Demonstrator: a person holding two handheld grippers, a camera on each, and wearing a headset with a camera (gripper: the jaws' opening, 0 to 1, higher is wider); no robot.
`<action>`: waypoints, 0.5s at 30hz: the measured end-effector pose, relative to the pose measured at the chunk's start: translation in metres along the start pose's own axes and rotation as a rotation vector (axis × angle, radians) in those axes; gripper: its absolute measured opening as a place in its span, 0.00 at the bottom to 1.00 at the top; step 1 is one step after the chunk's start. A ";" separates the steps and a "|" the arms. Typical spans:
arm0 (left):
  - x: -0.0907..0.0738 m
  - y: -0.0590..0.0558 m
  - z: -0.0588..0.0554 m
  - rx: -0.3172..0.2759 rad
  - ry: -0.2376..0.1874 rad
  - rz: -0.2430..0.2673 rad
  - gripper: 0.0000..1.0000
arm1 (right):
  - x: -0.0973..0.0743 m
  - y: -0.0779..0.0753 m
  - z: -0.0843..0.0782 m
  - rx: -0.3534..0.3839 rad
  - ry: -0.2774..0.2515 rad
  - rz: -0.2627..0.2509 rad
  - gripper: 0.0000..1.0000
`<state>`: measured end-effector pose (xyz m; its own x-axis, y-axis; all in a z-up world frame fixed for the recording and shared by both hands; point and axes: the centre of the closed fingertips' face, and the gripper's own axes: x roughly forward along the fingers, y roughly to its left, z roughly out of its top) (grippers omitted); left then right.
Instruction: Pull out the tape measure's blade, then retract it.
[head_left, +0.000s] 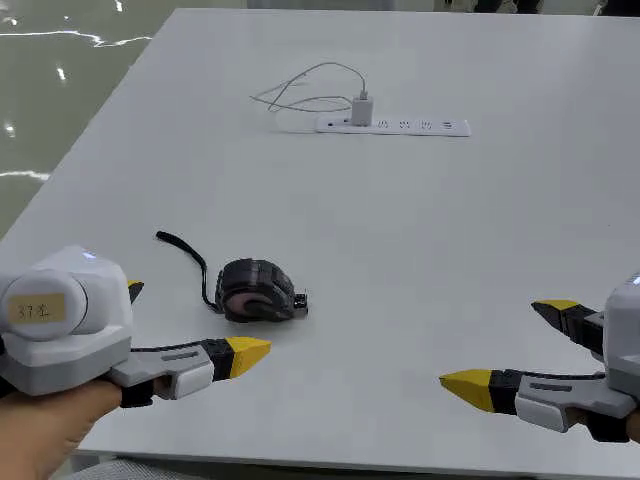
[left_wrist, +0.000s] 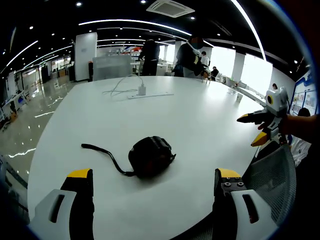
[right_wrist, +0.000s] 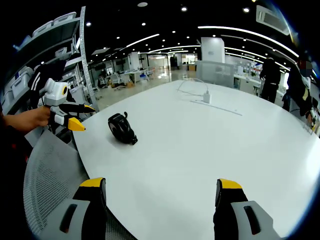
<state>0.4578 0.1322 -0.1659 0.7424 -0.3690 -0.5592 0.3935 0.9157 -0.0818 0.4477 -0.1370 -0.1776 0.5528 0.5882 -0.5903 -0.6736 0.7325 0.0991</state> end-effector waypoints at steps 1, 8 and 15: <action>0.000 0.000 0.001 0.001 -0.001 0.001 0.99 | 0.000 0.000 0.000 0.001 -0.001 0.000 0.89; 0.001 0.000 0.002 0.000 -0.003 0.000 0.99 | 0.000 0.000 0.000 0.001 -0.002 0.001 0.89; 0.001 -0.001 0.001 -0.002 0.000 -0.004 0.99 | 0.000 -0.001 0.001 0.000 -0.002 0.001 0.89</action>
<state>0.4587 0.1312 -0.1659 0.7409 -0.3722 -0.5591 0.3953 0.9146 -0.0851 0.4492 -0.1373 -0.1769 0.5534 0.5897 -0.5883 -0.6742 0.7318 0.0993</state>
